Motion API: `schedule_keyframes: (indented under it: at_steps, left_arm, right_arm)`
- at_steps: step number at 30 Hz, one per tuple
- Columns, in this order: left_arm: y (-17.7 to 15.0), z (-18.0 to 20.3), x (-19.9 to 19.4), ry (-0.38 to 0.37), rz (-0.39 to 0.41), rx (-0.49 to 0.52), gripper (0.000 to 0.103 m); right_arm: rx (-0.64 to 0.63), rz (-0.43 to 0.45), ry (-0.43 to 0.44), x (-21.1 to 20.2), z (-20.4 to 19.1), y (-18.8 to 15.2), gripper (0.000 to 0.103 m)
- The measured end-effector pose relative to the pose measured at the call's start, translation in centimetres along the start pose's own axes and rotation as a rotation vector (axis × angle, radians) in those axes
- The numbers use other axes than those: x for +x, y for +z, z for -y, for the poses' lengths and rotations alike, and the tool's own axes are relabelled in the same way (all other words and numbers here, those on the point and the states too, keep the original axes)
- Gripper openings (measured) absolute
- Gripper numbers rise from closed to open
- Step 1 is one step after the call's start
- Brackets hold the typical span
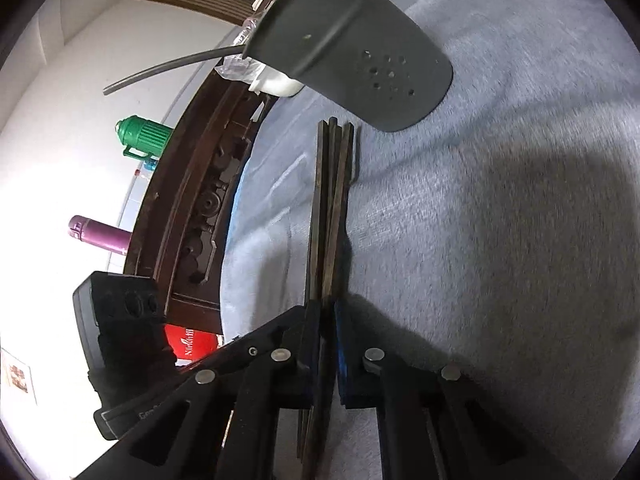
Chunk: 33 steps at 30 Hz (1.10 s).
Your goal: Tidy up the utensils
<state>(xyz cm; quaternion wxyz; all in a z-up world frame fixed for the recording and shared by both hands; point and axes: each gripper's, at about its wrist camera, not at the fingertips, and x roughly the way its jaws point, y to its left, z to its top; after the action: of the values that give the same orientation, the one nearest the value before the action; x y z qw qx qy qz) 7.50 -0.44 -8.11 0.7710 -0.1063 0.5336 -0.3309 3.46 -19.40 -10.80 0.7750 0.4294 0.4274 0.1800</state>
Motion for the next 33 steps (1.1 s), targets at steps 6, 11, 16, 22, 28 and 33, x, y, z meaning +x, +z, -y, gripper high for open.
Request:
schedule_keyframes:
  at_steps: [6, 11, 16, 22, 28, 33]
  left_arm:
    - [-2.0, 0.5, -0.7, -0.005, -0.012, -0.002, 0.007]
    - [-3.5, 0.6, -1.2, -0.003, -0.019, -0.012, 0.006]
    - [-5.1, 1.1, -1.6, -0.024, -0.048, -0.008, 0.007]
    - [-3.3, 0.2, -2.4, 0.025, -0.008, -0.027, 0.006]
    - [-0.1, 0.2, -1.5, 0.050, 0.016, -0.036, 0.046]
    - [1.3, 1.9, 0.7, 0.100, 0.016, 0.040, 0.047]
  right_arm:
    - [0.036, -0.013, 0.027, -0.5, 0.2, -1.3, 0.007]
    - [0.062, -0.035, 0.038, -1.2, 0.4, -2.9, 0.007]
    - [0.057, -0.057, 0.029, -1.9, 0.2, -4.5, 0.007]
    - [0.000, 0.114, -0.149, -6.3, 1.2, -3.0, 0.007]
    - [0.033, 0.146, -0.216, -7.6, 1.6, -1.2, 0.011]
    - [0.015, 0.140, -0.226, -6.6, 0.9, 0.1, 0.012]
